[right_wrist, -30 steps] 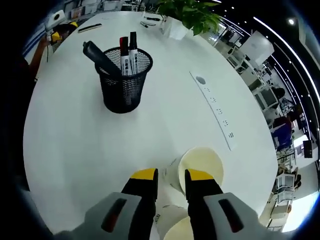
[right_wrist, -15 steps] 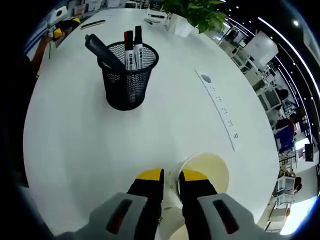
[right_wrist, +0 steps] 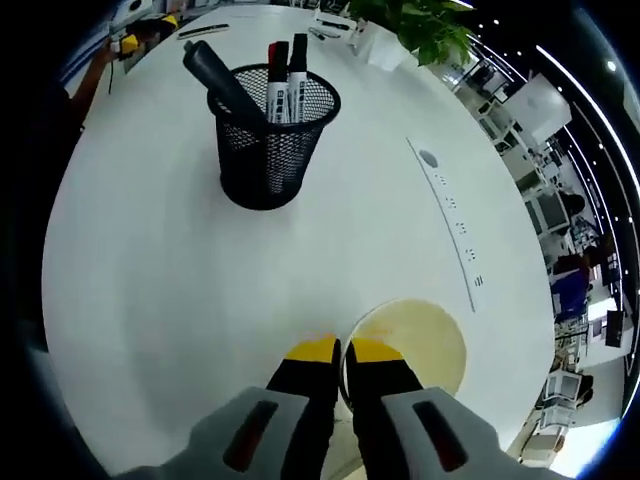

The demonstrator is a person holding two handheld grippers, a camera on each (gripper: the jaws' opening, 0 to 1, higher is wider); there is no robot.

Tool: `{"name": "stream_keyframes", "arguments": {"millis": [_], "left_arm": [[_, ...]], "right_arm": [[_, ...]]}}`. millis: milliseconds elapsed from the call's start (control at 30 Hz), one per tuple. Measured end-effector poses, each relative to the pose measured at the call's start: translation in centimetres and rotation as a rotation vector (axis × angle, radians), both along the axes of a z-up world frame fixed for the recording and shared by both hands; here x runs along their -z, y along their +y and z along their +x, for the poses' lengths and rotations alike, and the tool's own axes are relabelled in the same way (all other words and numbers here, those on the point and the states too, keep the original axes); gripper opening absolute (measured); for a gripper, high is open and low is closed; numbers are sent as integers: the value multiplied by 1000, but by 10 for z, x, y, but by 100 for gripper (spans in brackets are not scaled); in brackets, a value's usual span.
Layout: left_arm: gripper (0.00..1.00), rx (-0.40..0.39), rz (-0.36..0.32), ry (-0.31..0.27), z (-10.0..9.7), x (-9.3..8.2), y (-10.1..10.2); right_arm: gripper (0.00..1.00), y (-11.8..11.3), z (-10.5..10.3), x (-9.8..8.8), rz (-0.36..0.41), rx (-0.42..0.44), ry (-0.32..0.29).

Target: Place the scattered laser pointers and whiteboard markers into the pen holder and stack the scattered paper cups together

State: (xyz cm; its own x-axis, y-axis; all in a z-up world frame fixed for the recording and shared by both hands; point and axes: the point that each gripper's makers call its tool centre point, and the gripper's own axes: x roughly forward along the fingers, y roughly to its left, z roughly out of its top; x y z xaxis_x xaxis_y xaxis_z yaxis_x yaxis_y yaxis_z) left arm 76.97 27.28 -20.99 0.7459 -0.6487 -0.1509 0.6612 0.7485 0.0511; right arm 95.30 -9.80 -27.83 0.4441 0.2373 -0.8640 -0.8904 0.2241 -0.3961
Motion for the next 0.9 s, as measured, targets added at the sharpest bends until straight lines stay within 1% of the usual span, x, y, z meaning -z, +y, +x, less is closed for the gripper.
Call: {"name": "stream_keyframes", "arguments": {"millis": [200,267,333,367,433,533,633,667,733,767,833,900], "left_arm": [[38,2,2,-1,-1,0,-1],[38,-3,1,-1,0,0,1],[38,-3,0,-3,-1,-1,1],[38,-2,-1,-4,-1,-1,1],[38,-1,0,-5,-1,-2,2],[38,0,2,-6,-1,-2,1],[38,1,3,-6,-2,-2,0],[38,0,4,-6,-1,-2,1],[38,-1,4,-7,-2,-2,1],[38,-2,3,-8,-1,-3,1],[38,-2,3,-8,-1,-3,1],[38,-2,4,-7,-1,-2,1]], "right_arm": [[6,2,-1,-1,6,3,2],[6,2,-2,-4,9,-2,1],[6,3,-5,-5,-3,-24,8],[6,2,-5,-7,-7,-23,13],[6,1,-4,-14,-5,-17,2],[6,6,-5,-26,29,-15,-7],[6,6,-8,-37,21,-12,-15],[6,7,-12,-44,15,-20,-15],[6,8,-14,-51,18,-27,-19],[6,10,-16,-68,49,-26,-32],[6,12,-18,-86,100,-22,-48],[6,10,-19,-105,130,-14,-81]]}}
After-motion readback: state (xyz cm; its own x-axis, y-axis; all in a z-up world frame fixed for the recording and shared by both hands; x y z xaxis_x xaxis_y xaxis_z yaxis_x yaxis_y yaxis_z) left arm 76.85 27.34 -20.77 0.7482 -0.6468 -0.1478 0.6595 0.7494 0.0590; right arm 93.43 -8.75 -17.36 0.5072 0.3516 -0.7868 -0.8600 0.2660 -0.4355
